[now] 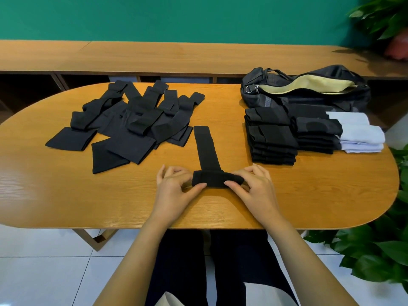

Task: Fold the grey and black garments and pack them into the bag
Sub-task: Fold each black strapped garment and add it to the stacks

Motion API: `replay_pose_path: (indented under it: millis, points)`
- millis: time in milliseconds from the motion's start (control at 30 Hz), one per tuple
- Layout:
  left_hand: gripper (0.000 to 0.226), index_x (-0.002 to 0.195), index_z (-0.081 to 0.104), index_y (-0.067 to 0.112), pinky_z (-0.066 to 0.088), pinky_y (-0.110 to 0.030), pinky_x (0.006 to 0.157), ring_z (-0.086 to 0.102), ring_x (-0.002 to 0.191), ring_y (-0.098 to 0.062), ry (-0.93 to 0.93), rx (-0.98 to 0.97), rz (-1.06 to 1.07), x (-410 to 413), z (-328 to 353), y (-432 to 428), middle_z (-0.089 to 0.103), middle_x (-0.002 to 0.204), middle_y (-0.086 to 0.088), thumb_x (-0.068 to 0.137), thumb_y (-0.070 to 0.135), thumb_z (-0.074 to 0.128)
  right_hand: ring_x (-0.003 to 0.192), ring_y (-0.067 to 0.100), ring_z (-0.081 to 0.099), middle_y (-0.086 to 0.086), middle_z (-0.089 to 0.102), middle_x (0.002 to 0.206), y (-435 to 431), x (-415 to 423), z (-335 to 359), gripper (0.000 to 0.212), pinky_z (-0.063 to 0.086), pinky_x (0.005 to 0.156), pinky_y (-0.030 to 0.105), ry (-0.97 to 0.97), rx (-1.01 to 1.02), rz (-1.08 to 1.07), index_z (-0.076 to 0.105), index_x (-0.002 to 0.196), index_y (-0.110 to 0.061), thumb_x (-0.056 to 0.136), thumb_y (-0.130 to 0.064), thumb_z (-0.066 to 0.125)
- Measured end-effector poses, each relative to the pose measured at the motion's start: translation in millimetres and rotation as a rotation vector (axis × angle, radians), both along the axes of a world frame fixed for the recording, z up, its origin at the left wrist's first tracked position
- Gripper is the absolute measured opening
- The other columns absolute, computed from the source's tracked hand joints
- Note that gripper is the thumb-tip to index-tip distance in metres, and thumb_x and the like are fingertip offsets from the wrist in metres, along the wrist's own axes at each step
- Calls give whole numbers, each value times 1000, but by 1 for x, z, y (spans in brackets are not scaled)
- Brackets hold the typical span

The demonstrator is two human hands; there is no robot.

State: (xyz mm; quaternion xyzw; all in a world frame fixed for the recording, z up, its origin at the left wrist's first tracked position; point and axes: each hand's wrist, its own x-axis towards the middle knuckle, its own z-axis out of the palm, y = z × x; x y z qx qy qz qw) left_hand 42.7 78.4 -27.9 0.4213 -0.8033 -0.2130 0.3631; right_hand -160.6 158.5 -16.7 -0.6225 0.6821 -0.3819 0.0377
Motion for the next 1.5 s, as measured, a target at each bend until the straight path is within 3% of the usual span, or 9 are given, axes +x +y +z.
replay_pose_path:
  millis: [167,333,533,767,1000,1100,1233,1367,1500]
  points:
    - [24,96,67,38,15,-47,117,48,103,4,72,64,28,1,4,1,61,92,20,80,54,58,102,8,39,-11,48,99,-1,0,0,24,42,91,36,71,67,-3,67,97,-18,89,-40,63]
    - [6,88,68,28,19,-52,113,48,99,-5,30,11,77,1,3,0,61,86,19,84,32,69,102,14,45,-11,51,95,-3,-2,-2,19,37,85,30,24,82,-59,67,101,-18,92,-34,61]
    - [44,123,53,34,21,-34,109,54,97,0,111,46,129,0,5,0,63,79,15,83,34,72,109,17,47,-13,58,94,-4,-4,-4,31,30,88,27,-18,95,-79,64,114,-22,90,-41,61]
    - [55,131,49,33,19,-29,105,54,95,1,74,74,165,0,5,1,63,76,13,82,35,73,97,6,42,-15,59,85,-3,-3,-2,31,30,92,28,-3,48,-76,65,114,-22,87,-37,67]
    - [36,117,60,34,28,-36,101,49,88,-3,-65,13,161,0,1,0,55,78,14,83,37,72,88,8,49,-15,53,82,-6,-4,-6,24,35,90,29,39,72,-52,60,109,-25,87,-31,70]
    - [28,107,66,36,25,-34,98,43,98,-3,-70,-23,73,1,2,0,53,95,20,80,43,71,94,9,47,-14,53,93,-5,-3,-5,18,36,86,30,123,40,-32,63,106,-23,90,-30,66]
    - [45,110,65,42,13,-32,109,32,118,3,-124,24,-54,1,6,1,50,120,29,69,59,74,114,9,45,-10,63,116,-6,-3,-6,19,32,97,32,209,65,14,68,110,-25,95,-30,59]
    - [39,109,66,42,9,-43,117,37,121,-1,-169,3,-73,1,4,0,53,116,30,73,54,74,119,12,46,-10,65,119,-7,-4,-9,24,34,101,38,195,58,12,71,109,-24,98,-33,52]
    - [32,106,68,39,9,-43,117,40,116,1,-152,-44,-62,1,0,0,55,111,31,79,57,64,120,6,41,-15,63,121,-6,-3,-7,44,23,104,30,189,53,67,71,109,-28,94,-53,38]
